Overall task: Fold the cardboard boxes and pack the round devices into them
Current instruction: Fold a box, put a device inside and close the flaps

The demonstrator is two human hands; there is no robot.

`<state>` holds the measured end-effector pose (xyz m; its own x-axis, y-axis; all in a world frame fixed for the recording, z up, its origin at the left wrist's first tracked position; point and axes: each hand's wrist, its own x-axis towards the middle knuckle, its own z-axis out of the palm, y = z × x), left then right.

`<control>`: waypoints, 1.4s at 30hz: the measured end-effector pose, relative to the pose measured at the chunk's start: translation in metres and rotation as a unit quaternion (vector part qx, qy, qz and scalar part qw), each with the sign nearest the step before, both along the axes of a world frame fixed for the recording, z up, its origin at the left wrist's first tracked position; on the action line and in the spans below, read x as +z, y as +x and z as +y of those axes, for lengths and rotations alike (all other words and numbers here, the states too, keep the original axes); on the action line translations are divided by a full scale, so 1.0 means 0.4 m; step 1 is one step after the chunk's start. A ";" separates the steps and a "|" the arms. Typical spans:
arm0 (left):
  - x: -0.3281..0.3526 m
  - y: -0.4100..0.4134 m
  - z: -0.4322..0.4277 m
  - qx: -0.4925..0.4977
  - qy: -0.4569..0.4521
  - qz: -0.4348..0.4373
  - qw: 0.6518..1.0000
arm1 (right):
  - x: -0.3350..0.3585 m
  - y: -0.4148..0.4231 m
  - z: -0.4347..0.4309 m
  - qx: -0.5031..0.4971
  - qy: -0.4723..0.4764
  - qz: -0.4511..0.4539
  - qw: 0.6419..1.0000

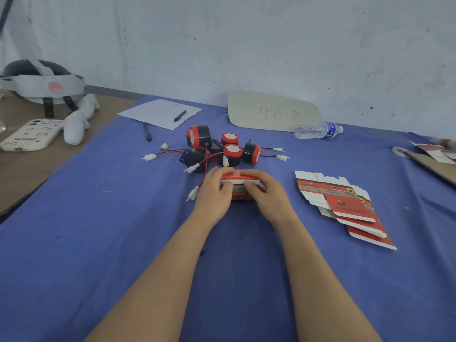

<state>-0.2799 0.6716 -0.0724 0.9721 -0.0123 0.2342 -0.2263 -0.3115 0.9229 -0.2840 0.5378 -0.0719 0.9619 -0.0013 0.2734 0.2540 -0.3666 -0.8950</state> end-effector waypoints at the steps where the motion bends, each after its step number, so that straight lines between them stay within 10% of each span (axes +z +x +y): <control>1: 0.001 0.000 -0.002 0.003 -0.006 0.005 1.000 | 0.002 -0.001 0.000 0.003 0.005 -0.002 1.000; 42: 0.009 0.004 -0.009 0.055 -0.046 0.047 0.996 | -0.008 0.003 -0.015 -0.050 0.074 0.014 0.996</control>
<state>-0.2784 0.6682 -0.0689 0.9840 0.1129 0.1380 -0.1074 -0.2425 0.9642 -0.2828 0.5317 -0.0749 0.9621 -0.1361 0.2363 0.1970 -0.2525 -0.9473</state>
